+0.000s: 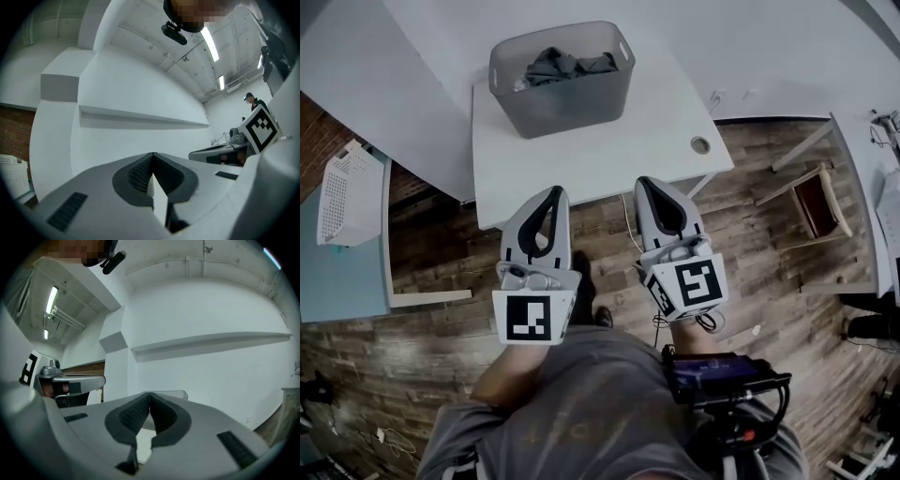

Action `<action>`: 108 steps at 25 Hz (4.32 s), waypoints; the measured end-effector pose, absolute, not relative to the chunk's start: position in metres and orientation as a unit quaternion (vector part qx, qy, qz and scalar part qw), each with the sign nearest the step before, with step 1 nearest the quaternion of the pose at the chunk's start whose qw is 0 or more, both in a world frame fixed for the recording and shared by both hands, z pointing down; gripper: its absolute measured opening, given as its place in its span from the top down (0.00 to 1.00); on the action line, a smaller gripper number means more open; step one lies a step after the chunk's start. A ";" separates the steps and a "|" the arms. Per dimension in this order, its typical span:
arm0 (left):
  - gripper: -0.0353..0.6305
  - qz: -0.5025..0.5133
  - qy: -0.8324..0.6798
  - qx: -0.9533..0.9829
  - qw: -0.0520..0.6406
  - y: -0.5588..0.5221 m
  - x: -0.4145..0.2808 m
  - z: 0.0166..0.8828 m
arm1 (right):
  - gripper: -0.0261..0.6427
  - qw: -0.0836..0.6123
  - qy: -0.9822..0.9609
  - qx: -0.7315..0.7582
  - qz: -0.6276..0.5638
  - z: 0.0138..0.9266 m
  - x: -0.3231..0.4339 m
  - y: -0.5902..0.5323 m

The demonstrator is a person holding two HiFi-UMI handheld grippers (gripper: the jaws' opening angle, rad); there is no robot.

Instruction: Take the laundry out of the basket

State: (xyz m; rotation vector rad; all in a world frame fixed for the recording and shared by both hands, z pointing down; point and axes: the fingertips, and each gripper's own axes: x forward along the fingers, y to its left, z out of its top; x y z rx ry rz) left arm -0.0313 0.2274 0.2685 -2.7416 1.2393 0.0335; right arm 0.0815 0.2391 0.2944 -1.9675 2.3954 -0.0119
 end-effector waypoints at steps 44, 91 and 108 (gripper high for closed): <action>0.94 0.040 0.421 -0.903 0.069 -0.048 -0.019 0.246 | 0.95 0.006 0.802 -0.595 0.053 0.231 0.084 -0.044; 0.94 0.034 0.477 -0.878 -0.004 -0.214 -0.014 0.272 | 0.76 -0.157 0.871 -0.465 -0.025 0.337 0.059 -0.230; 0.94 0.059 0.472 -0.878 -0.046 -0.222 -0.033 0.279 | 0.36 -0.299 0.882 -0.353 -0.090 0.417 0.027 -0.240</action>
